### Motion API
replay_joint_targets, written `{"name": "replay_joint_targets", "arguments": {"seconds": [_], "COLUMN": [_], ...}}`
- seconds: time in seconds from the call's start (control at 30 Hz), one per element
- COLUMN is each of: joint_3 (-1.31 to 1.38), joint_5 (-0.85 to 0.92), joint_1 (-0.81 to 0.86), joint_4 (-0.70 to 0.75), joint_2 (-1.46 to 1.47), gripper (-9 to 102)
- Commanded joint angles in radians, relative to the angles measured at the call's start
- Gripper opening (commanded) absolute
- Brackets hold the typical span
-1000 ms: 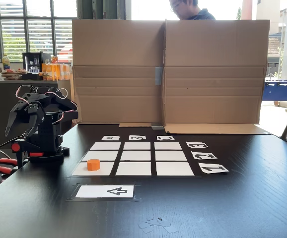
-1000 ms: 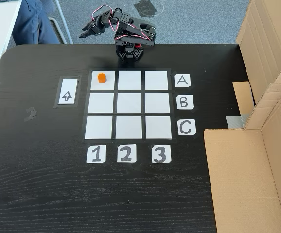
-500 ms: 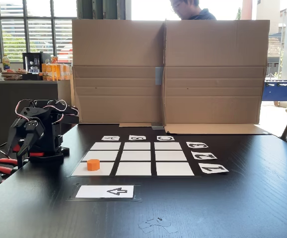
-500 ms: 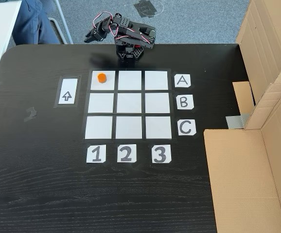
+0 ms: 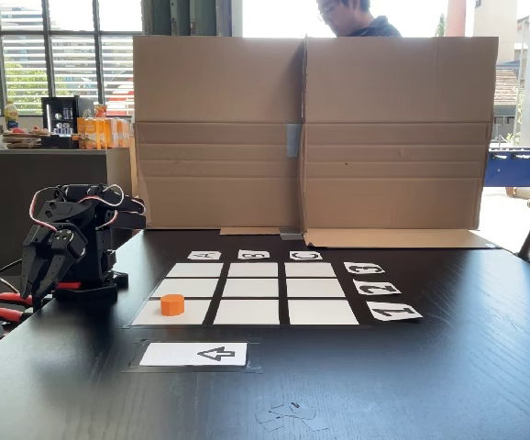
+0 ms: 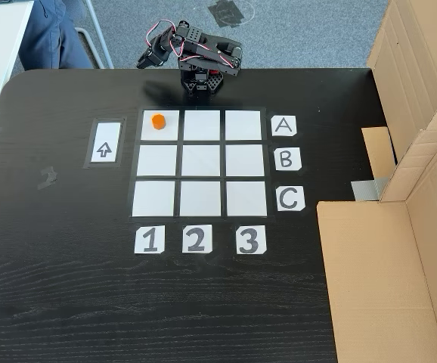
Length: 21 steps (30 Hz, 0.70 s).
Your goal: Pick up the round, orange token and place it in the grid on square A1.
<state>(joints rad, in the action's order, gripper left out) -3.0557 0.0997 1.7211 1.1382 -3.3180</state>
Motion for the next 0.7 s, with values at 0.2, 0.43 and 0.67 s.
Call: {"name": "replay_joint_targets", "arguments": {"seconds": [0.2, 0.43, 0.67], "joint_3": [-0.002, -0.002, -0.002], "joint_5": [-0.002, -0.002, 0.002], "joint_1": [0.020, 0.020, 0.023], "joint_4": [0.003, 0.003, 0.003], "joint_2": [0.015, 0.015, 0.015], "gripper": [3, 3, 3]}}
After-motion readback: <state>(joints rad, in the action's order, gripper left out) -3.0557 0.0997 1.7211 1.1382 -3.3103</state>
